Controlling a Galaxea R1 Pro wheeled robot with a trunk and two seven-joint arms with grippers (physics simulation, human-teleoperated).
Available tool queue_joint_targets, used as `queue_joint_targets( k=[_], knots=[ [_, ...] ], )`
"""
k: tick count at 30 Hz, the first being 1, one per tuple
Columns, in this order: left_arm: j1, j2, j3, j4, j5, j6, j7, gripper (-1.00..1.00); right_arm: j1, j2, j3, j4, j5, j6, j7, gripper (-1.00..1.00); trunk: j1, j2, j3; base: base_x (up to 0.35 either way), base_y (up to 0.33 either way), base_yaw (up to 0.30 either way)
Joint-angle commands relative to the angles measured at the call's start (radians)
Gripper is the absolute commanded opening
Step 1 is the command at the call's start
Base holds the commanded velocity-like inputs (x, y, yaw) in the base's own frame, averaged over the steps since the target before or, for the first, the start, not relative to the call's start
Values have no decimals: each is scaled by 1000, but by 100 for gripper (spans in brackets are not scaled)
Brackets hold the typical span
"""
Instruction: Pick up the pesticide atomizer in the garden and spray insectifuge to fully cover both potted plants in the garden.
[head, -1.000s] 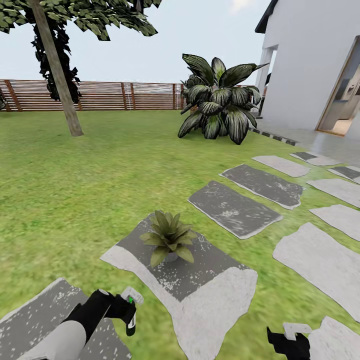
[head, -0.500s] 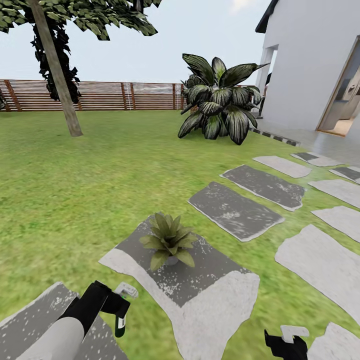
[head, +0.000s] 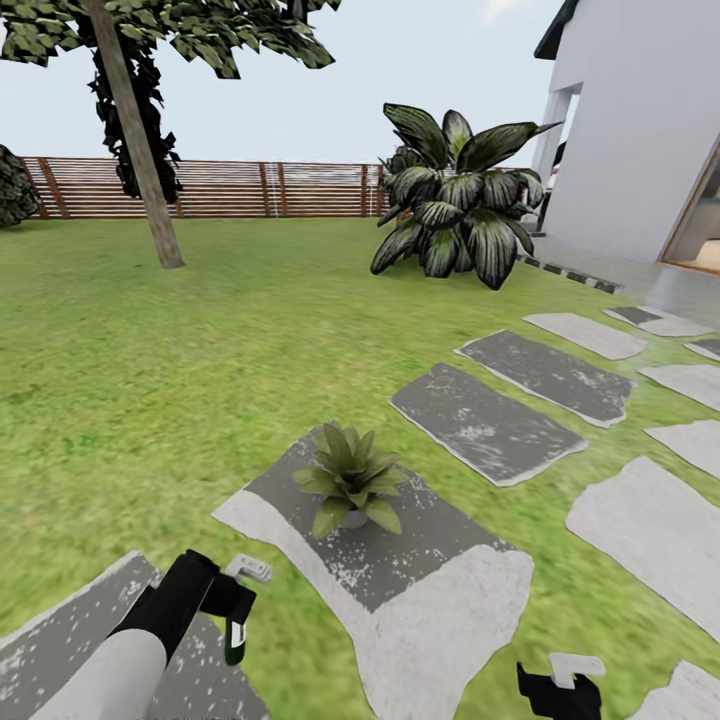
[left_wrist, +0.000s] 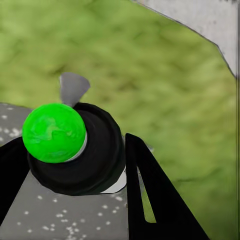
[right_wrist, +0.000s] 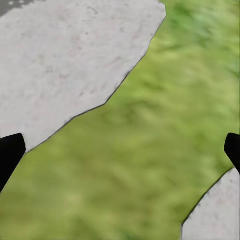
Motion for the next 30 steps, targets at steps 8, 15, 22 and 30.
queue_joint_targets(
  k=[8,15,22,30],
  knots=[
    [-9,-11,7,-111,-12,10,-10,-100,-1,-2,-5,1,12,-3,-5,100,0,0,-1,219,0,5],
    [-4,1,-110,-148,-18,75,-121,-100,-1,1,-4,2,12,-2,-5,100,0,0,-1,47,0,0],
    [-15,-3,-129,-148,-16,77,-121,-100,-1,1,-4,4,13,-1,-5,100,0,0,-1,172,-20,0],
    [-28,-2,-170,-165,-16,124,-123,-100,-1,1,-4,4,14,-1,-5,100,0,0,-1,131,-97,0]
  ],
)
